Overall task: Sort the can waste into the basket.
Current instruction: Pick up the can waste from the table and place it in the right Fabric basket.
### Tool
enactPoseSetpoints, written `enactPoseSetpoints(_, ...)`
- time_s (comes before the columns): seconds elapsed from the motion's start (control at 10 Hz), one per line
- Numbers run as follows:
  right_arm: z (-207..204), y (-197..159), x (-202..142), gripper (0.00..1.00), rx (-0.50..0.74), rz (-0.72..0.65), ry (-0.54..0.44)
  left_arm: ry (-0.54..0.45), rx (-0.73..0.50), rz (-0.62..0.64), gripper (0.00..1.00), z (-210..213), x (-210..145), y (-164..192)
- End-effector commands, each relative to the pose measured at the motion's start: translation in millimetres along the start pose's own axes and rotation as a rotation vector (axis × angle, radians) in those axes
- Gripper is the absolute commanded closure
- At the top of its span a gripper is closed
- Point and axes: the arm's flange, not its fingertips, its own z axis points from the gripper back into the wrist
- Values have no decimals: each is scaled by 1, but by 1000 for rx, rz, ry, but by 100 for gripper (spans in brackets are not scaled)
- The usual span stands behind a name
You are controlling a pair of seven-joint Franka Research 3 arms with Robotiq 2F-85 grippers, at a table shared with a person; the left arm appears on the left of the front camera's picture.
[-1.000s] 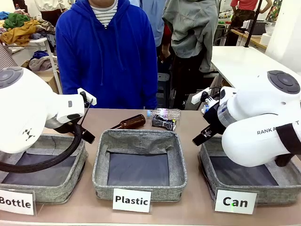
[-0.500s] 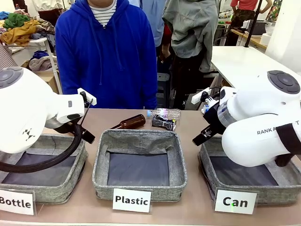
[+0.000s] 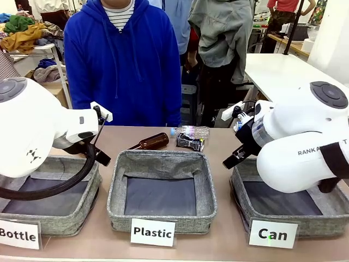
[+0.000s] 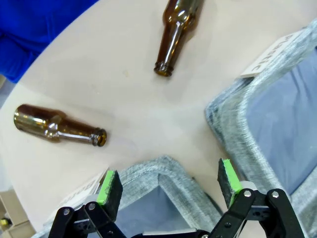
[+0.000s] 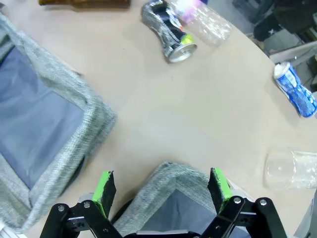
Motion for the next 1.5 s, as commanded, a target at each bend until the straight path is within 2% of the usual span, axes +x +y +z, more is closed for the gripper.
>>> enactPoseSetpoints(0.0, 55, 2, -3, 0, 155, 92, -93, -121, -63, -94, 0, 49, 1, -21)
enactPoseSetpoints(0.1, 91, 4, -7, 0, 181, 144, -169, -219, -151, -168, 0, 84, -3, -32)
enactPoseSetpoints(0.2, 125, 3, -15, 0, 262, 182, -241, -314, -175, -215, 0, 118, -11, -37)
enactPoseSetpoints(0.3, 153, -3, -29, 0, 387, 184, -287, -403, -203, -237, 0, 151, -28, -36)
enactPoseSetpoints(0.4, 181, -19, -49, 0, 524, 109, -335, -490, -275, -277, 0, 182, -53, -27)
enactPoseSetpoints(0.5, 203, -40, -69, 0, 557, -44, -371, -568, -263, -237, 0, 202, -79, -6)
enactPoseSetpoints(0.7, 224, -89, -117, 0, 519, -304, -507, -739, -360, -131, 0, 229, -137, 55)
enactPoseSetpoints(0.9, 219, -134, -164, 0, 517, -512, -574, -903, -400, 135, 0, 228, -201, 104)
enactPoseSetpoints(1.0, 213, -150, -178, 0, 532, -603, -592, -937, -440, 216, 0, 217, -216, 116)
enactPoseSetpoints(1.1, 207, -161, -188, 0, 525, -665, -604, -951, -474, 322, 0, 206, -228, 130)
enactPoseSetpoints(1.2, 203, -165, -195, 0, 547, -682, -610, -921, -510, 387, 0, 188, -237, 130)
enactPoseSetpoints(1.3, 200, -167, -195, 0, 551, -696, -605, -760, -486, 445, 0, 165, -236, 135)
enactPoseSetpoints(1.4, 197, -166, -192, 0, 552, -705, -609, -518, -456, 428, 0, 141, -231, 136)
